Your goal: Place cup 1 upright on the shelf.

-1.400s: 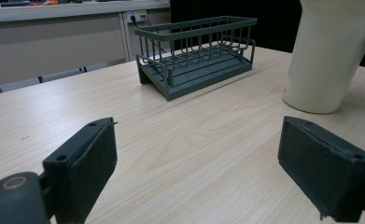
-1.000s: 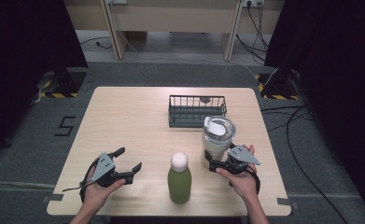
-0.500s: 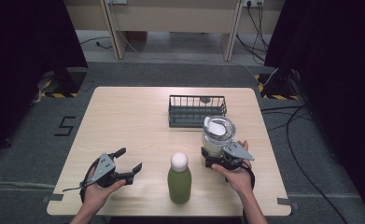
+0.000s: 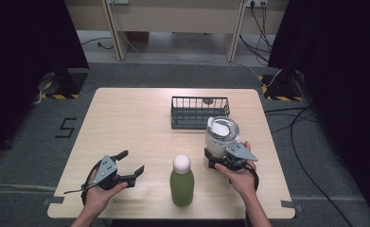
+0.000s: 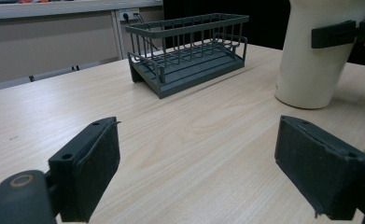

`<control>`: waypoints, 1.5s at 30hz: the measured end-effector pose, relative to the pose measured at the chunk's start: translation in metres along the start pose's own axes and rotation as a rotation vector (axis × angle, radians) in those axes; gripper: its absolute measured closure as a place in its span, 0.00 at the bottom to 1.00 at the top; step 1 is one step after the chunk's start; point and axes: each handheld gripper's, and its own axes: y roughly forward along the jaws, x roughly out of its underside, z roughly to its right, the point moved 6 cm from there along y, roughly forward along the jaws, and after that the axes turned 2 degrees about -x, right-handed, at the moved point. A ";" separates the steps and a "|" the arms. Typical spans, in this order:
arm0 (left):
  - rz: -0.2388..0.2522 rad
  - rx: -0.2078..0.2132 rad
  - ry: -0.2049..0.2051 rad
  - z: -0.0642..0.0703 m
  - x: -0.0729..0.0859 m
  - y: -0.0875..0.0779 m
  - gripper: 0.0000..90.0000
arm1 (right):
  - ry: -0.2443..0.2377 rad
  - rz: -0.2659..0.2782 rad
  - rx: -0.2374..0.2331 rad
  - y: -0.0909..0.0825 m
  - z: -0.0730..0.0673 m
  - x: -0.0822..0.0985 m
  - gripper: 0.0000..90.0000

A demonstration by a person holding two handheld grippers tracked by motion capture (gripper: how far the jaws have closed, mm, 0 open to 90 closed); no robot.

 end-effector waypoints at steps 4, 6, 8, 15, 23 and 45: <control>0.001 0.000 -0.001 0.001 0.000 0.000 0.15 | 0.016 -0.011 -0.004 0.000 0.000 -0.001 0.11; 0.001 0.000 -0.001 0.001 0.000 0.000 0.15 | 0.014 -0.011 -0.004 0.000 0.001 -0.002 0.11; 0.001 -0.002 -0.002 0.001 0.000 0.000 0.15 | 0.010 -0.005 0.000 -0.002 0.001 -0.005 0.11; 0.003 -0.006 -0.003 0.000 0.000 -0.002 0.15 | 0.009 0.027 0.003 -0.008 0.003 -0.023 0.11; 0.005 -0.010 -0.008 -0.001 0.000 -0.003 0.15 | 0.007 0.060 0.019 -0.009 0.009 -0.040 0.11; 0.012 -0.009 -0.019 -0.001 0.000 -0.005 0.15 | 0.048 0.117 0.102 -0.002 0.043 -0.070 0.11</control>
